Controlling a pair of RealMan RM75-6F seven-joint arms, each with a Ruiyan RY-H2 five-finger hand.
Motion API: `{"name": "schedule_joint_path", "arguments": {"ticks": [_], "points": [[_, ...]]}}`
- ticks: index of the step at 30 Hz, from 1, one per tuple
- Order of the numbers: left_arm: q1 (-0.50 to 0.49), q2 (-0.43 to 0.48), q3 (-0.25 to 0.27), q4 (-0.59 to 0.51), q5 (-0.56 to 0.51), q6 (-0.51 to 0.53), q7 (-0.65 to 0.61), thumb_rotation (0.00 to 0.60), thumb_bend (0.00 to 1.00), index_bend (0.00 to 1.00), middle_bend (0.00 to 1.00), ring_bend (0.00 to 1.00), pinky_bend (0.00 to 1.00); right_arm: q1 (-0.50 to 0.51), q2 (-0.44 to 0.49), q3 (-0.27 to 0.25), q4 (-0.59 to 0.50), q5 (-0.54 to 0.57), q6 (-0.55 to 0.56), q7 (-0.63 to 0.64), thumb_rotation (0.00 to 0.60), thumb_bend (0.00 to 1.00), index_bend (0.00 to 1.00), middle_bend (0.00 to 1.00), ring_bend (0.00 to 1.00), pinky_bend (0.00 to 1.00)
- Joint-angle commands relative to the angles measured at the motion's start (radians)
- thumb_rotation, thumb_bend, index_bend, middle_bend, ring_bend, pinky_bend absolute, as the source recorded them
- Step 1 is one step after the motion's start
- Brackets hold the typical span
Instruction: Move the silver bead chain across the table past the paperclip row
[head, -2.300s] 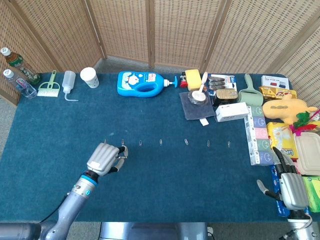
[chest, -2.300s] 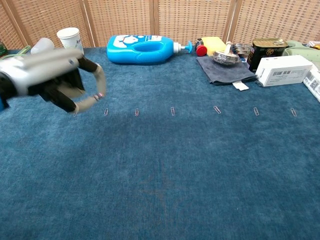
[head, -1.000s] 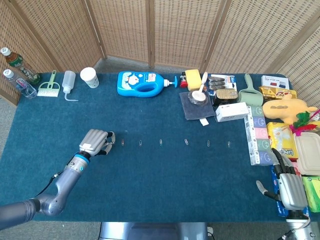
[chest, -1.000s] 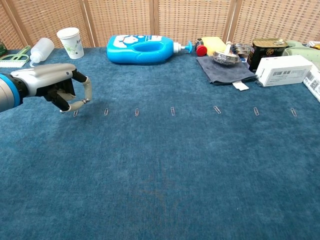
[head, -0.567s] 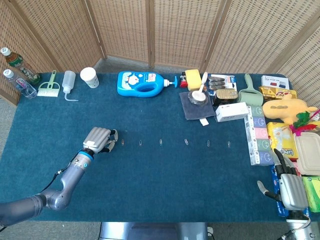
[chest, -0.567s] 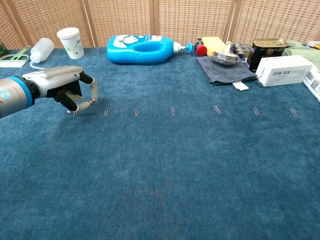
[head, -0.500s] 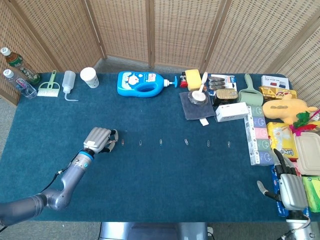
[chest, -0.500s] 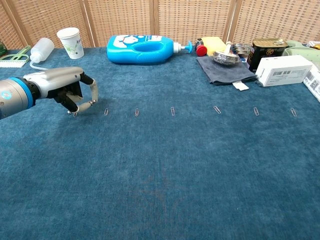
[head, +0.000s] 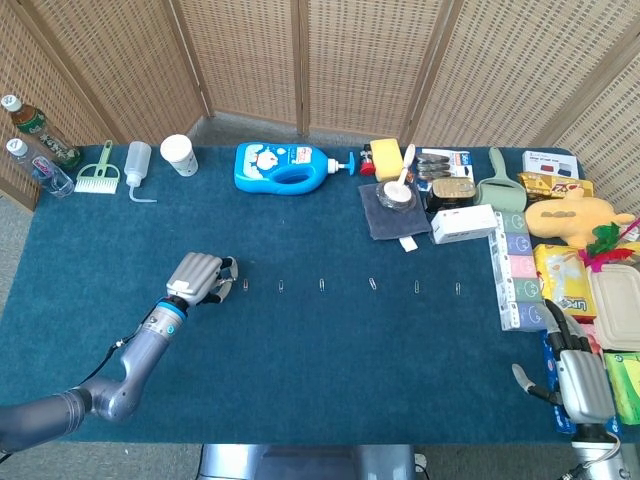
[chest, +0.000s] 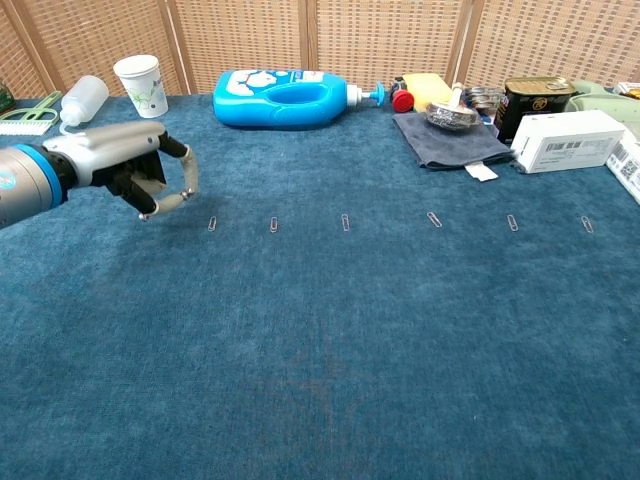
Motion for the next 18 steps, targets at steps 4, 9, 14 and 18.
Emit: {"name": "schedule_joint_path", "arguments": {"ticks": [4, 9, 14, 18], "points": [[-0.012, 0.058, -0.025, -0.101, 0.035, 0.028, 0.009, 0.6, 0.44, 0.64, 1.0, 1.0, 1.0, -0.001, 0.0, -0.001, 0.004, -0.007, 0.005, 0.008, 0.6, 0.3, 0.0, 0.05, 0.13, 0.1], [-0.035, 0.066, -0.042, -0.146, 0.037, 0.021, 0.024, 0.6, 0.44, 0.64, 1.0, 1.0, 1.0, -0.004, -0.001, -0.005, 0.01, -0.014, 0.009, 0.016, 0.6, 0.3, 0.0, 0.05, 0.13, 0.1], [-0.061, 0.041, -0.047, -0.148, 0.028, 0.006, 0.041, 0.6, 0.44, 0.64, 1.0, 1.0, 1.0, -0.007, -0.005, -0.009, 0.015, -0.023, 0.013, 0.022, 0.6, 0.3, 0.0, 0.05, 0.13, 0.12], [-0.085, 0.001, -0.054, -0.126, 0.011, -0.013, 0.041, 0.6, 0.44, 0.64, 1.0, 1.0, 1.0, -0.008, -0.006, -0.011, 0.017, -0.023, 0.013, 0.024, 0.6, 0.3, 0.0, 0.05, 0.13, 0.12]]}}
